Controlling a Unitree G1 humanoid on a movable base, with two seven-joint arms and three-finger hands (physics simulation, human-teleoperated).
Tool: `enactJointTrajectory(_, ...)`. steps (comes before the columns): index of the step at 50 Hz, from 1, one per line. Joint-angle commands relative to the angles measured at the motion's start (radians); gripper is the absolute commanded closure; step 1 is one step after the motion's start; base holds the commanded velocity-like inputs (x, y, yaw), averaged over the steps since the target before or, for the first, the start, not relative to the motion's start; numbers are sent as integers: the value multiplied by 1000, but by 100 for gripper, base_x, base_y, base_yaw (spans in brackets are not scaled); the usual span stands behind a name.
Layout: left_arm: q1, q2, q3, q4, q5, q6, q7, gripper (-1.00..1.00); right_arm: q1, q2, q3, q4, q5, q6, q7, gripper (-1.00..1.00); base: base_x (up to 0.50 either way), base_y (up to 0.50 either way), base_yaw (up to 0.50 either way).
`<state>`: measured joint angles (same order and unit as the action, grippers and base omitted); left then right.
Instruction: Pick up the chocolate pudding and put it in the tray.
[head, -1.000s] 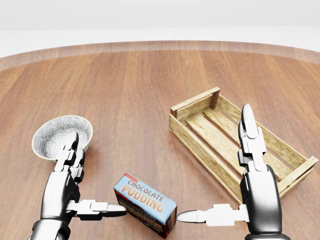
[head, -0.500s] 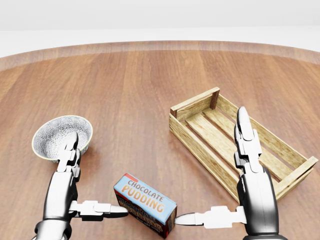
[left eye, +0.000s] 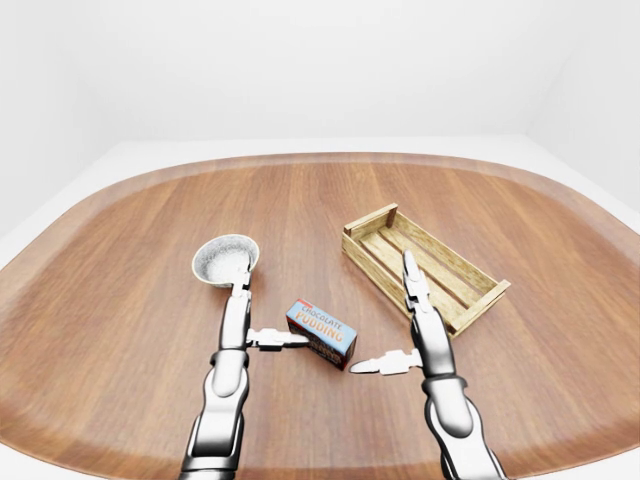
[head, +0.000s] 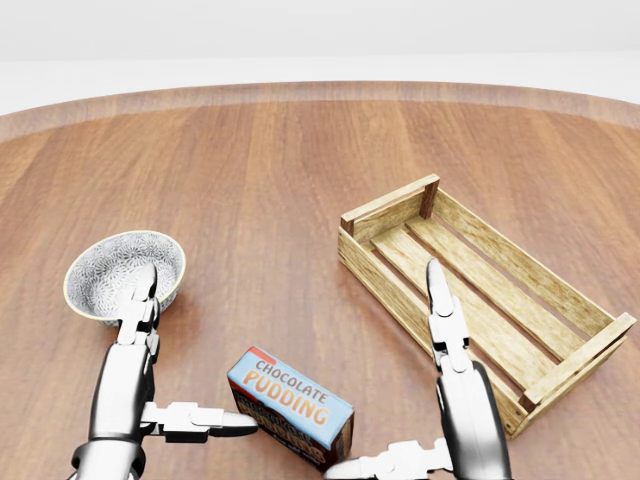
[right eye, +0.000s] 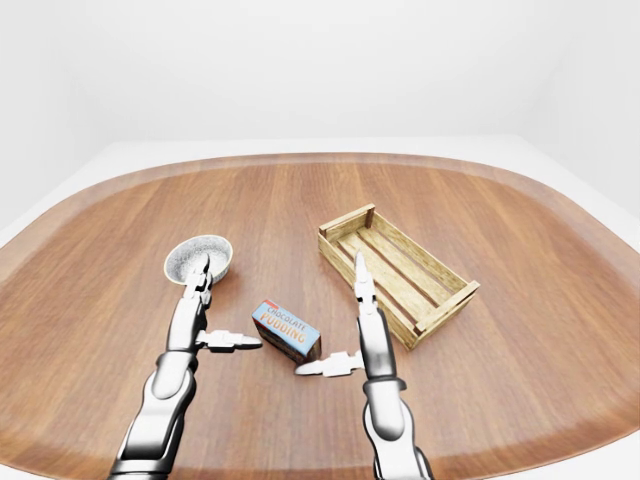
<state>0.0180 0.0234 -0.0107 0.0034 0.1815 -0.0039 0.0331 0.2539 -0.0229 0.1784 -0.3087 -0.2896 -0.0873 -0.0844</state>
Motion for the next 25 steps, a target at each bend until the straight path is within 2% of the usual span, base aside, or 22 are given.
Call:
enactJointTrajectory(1, 4, -8, 20, -10, -88, 1, -45, -100, 1, -5, 46, 61, -36, 0, -30, -100, 0, 0, 0)
enactJointTrajectory(17, 6, -8, 21, -12, -89, 2, -48, -100, -15, -3, 75, 162, -57, 0, -57, -100, 0, 0, 0)
enactJointTrajectory(21, 5, -8, 21, -4, -90, -5, -47, -100, -22, -1, 78, 229, -71, 0, -78, -100, 0, 0, 0)
enactJointTrajectory(24, 5, -8, 21, -10, -89, 0, -47, -100, -19, 3, 83, 184, -69, 0, -60, -100, 0, 0, 0)
enactJointTrajectory(25, 5, -8, 20, -14, -89, 5, -47, -100, -28, 0, 82, 256, -78, 0, -85, -100, 0, 0, 0)
